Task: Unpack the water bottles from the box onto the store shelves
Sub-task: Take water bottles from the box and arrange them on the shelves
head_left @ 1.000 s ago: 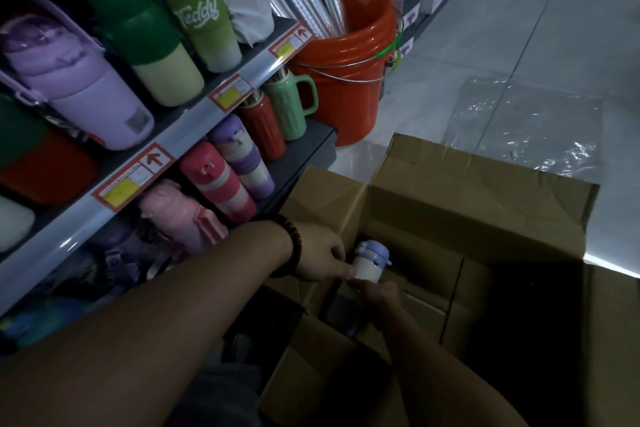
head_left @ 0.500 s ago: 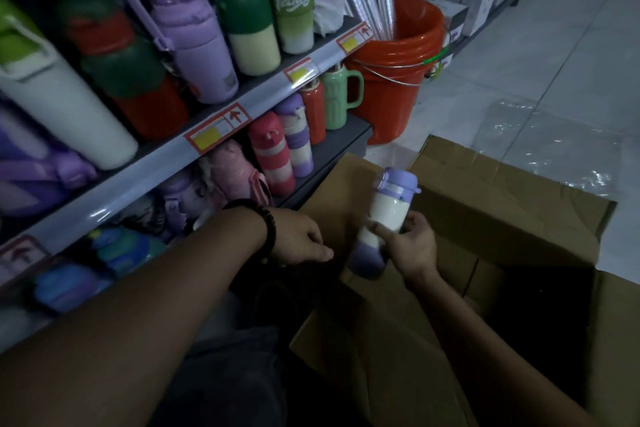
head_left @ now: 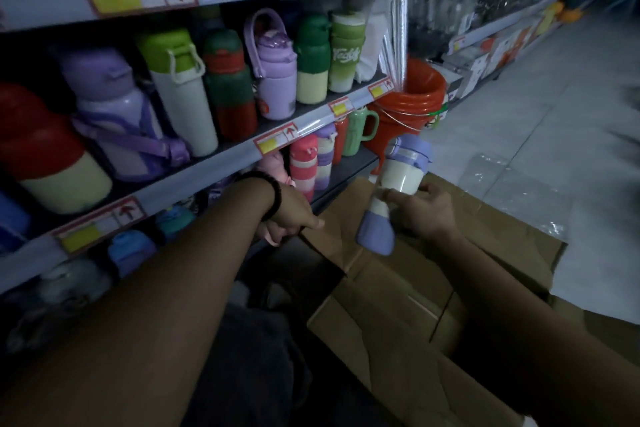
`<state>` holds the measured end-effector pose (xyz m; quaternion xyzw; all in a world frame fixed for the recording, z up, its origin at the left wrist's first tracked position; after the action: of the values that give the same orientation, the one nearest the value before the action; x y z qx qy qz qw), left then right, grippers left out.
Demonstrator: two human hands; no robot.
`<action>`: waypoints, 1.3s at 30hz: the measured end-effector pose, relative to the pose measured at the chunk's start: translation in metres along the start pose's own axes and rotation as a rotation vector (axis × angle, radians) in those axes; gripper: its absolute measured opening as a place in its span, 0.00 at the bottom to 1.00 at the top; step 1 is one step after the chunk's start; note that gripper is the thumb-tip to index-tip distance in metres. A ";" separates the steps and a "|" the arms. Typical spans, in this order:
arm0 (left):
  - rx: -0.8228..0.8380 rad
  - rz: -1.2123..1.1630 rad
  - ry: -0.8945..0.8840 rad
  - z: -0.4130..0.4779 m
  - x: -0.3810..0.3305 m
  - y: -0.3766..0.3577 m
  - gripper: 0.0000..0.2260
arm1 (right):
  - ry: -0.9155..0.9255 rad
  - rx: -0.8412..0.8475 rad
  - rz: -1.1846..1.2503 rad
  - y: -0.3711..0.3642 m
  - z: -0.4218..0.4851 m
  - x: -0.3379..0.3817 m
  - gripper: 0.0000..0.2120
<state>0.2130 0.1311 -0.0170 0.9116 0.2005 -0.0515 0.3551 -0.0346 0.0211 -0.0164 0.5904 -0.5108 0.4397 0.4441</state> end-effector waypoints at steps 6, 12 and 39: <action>-0.065 0.016 -0.035 -0.011 0.008 0.001 0.09 | 0.031 0.043 -0.011 -0.063 -0.020 0.001 0.29; -0.110 -0.231 -0.021 -0.006 0.037 -0.005 0.14 | 0.091 0.150 -0.161 -0.122 -0.020 -0.007 0.36; -0.357 -0.319 0.164 -0.024 0.101 -0.034 0.11 | 0.115 0.730 -0.333 -0.246 -0.048 -0.050 0.32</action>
<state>0.2902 0.2028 -0.0447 0.7924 0.3758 0.0037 0.4805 0.2021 0.0988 -0.0733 0.7585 -0.1927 0.5465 0.2980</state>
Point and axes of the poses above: each hand's wrist, its own z-axis towards the middle knuckle, its own y-axis out of the back of the hand, x = y × z, the point moved 7 cm from there along z, towards the middle knuckle, and after that the axes turned 12 degrees about z, right-handed, at the moved point
